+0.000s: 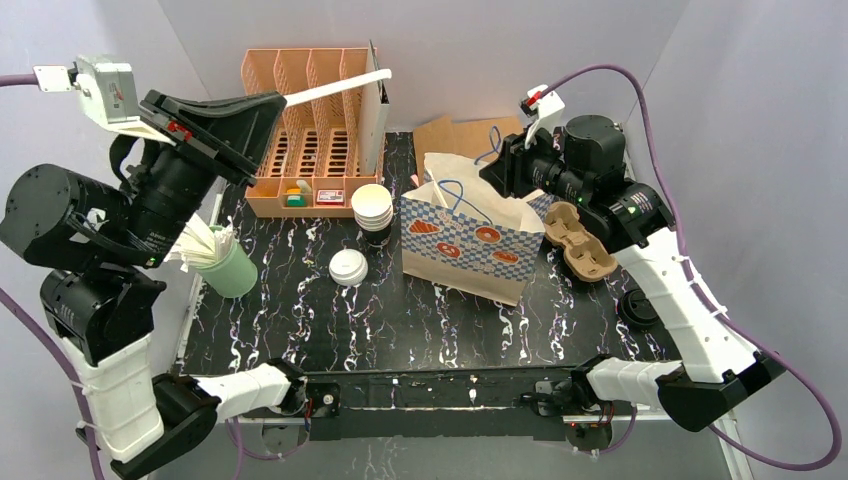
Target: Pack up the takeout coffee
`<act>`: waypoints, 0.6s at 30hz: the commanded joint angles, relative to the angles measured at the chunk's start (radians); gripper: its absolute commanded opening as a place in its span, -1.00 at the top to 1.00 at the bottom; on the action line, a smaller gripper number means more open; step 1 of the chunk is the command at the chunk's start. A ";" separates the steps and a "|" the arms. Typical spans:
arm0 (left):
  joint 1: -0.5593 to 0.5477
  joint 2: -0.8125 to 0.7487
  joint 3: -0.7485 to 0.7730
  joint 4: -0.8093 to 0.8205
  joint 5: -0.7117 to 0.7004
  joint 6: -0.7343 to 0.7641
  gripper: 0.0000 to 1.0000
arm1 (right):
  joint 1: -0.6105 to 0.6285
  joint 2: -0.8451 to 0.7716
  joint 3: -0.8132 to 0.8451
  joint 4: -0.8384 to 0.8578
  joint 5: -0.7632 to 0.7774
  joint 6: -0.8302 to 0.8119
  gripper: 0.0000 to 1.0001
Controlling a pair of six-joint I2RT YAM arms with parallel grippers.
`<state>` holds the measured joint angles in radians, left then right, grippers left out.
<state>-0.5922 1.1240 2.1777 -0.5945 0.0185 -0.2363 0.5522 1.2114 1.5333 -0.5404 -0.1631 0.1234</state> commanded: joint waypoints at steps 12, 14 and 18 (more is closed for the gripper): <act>-0.001 0.245 -0.231 0.274 0.264 -0.191 1.00 | 0.004 -0.128 0.041 0.017 0.600 -0.044 0.20; -0.001 0.283 -0.238 0.278 0.298 -0.227 1.00 | 0.004 -0.140 0.038 0.015 0.629 -0.044 0.20; -0.001 0.350 -0.244 0.289 0.372 -0.273 1.00 | 0.005 -0.165 0.021 0.033 0.667 -0.050 0.20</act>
<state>-0.5922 1.4841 1.9163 -0.3733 0.2829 -0.4412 0.5564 1.0653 1.5356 -0.5499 0.4038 0.0967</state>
